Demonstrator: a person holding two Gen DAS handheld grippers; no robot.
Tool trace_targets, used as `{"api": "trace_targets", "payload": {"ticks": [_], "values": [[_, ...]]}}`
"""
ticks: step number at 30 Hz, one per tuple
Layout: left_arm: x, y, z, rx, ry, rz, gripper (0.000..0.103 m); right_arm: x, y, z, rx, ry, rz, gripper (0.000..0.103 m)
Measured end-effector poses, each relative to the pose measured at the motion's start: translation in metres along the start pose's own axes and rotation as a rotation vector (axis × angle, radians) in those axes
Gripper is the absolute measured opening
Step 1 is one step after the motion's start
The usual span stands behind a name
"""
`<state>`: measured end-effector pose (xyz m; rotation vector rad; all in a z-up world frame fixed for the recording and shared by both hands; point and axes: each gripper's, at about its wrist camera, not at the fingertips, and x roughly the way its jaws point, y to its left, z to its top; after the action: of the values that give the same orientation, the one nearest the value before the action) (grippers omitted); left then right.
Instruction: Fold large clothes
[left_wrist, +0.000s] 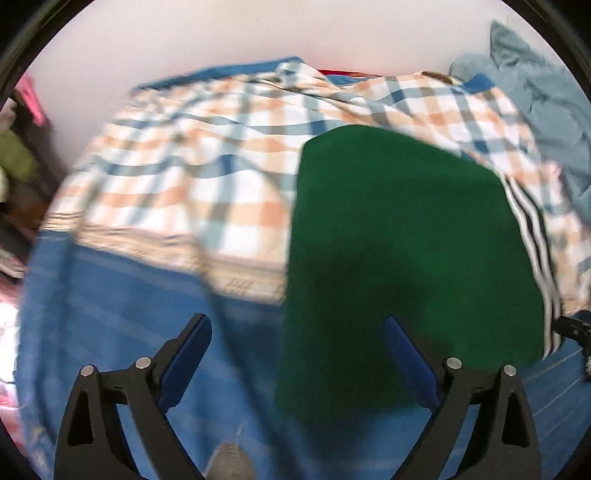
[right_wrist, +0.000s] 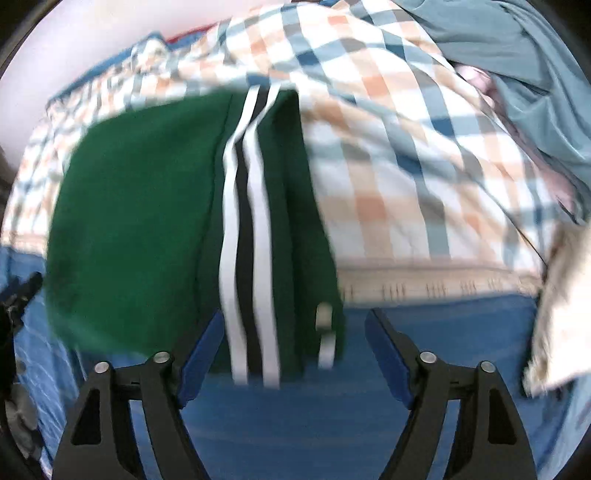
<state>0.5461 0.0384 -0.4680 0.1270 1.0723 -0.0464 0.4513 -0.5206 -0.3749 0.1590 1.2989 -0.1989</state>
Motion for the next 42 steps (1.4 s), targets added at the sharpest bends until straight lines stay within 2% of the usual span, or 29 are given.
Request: {"api": "trace_targets", "payload": {"ticks": [1,2,3,5,7,9,15,22,27,35,42], "values": [[-0.012,-0.002,-0.009,-0.007,0.000,0.026,0.097,-0.008,0.005,-0.022,0.004,0.005,-0.029,0.094],[-0.021,-0.004,-0.015,-0.008,0.005,0.042,0.098,-0.008,0.034,-0.033,0.003,0.001,-0.058,0.094],[-0.035,-0.005,-0.023,-0.013,0.007,0.059,0.098,-0.018,0.044,-0.054,-0.006,-0.008,-0.079,0.094],[-0.057,-0.010,-0.031,-0.021,0.010,0.061,0.099,-0.026,0.054,-0.062,-0.008,-0.031,-0.125,0.094],[-0.083,-0.014,-0.035,-0.018,0.012,0.090,0.099,-0.060,0.064,-0.084,0.000,-0.049,-0.139,0.094],[-0.114,-0.017,-0.037,-0.021,0.011,0.080,0.099,-0.090,0.067,-0.097,0.010,-0.064,-0.146,0.094],[-0.224,-0.020,-0.047,-0.026,-0.035,0.053,0.099,-0.218,0.073,-0.146,0.015,-0.147,-0.176,0.094],[-0.361,-0.018,-0.068,-0.009,-0.129,0.038,0.099,-0.389,0.063,-0.223,0.054,-0.262,-0.178,0.094],[-0.439,-0.011,-0.087,-0.009,-0.169,0.018,0.099,-0.483,0.051,-0.267,0.061,-0.335,-0.165,0.094],[-0.523,-0.009,-0.113,-0.011,-0.233,-0.017,0.099,-0.586,0.048,-0.324,0.066,-0.429,-0.153,0.096],[-0.562,-0.006,-0.128,-0.010,-0.275,-0.025,0.099,-0.649,0.045,-0.364,0.064,-0.498,-0.148,0.096]]}}
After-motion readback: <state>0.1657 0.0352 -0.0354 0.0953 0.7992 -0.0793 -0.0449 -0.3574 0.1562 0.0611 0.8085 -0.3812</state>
